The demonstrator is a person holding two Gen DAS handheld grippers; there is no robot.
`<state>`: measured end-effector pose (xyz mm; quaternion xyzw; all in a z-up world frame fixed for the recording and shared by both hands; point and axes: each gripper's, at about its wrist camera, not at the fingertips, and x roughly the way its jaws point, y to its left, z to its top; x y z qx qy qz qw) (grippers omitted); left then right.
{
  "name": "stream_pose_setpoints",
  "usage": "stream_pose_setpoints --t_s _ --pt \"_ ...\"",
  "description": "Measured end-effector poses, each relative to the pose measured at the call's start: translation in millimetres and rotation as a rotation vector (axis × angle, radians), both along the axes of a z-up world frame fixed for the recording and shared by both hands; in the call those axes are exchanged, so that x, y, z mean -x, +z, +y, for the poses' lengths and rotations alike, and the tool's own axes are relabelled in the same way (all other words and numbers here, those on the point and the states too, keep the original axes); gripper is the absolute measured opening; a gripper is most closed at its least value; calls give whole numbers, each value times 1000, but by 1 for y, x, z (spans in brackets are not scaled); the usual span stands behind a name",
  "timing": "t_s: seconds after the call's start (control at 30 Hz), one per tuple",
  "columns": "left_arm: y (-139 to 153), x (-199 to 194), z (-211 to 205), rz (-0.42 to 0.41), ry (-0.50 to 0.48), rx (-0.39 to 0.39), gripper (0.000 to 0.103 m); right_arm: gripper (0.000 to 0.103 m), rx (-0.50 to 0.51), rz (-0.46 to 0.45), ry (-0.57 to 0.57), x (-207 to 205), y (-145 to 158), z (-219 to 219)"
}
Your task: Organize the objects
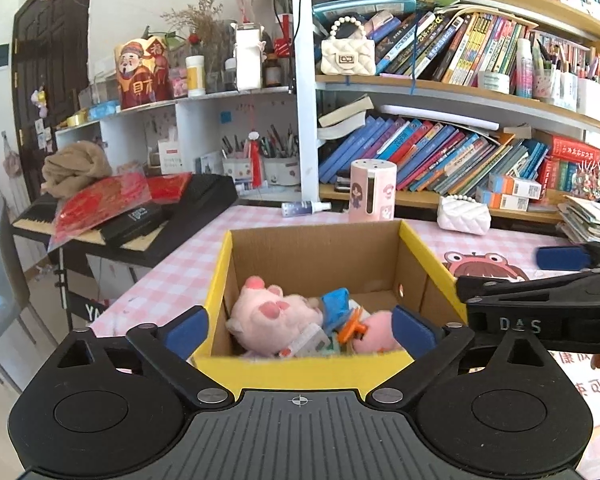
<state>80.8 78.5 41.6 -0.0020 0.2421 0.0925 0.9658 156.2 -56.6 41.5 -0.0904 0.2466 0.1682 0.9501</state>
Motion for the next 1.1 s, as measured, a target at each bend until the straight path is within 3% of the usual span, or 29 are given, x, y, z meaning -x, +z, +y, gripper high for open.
stream_pose_setpoints --t_s 0.27,0.53,0.8,1.1 --pt "-7 36 -14 31 -24 14 102 93 -31 11 -190 56 -10 -24" --pt "-18 61 -32 83 -40 -48 102 103 -6 22 -342 109 -25 -42" --pt "-24 76 -50 118 -88 -87 102 103 22 40 -423 143 -34 -58" --pt "-25 78 -56 125 -95 -70 102 103 46 51 -465 154 -37 -64"
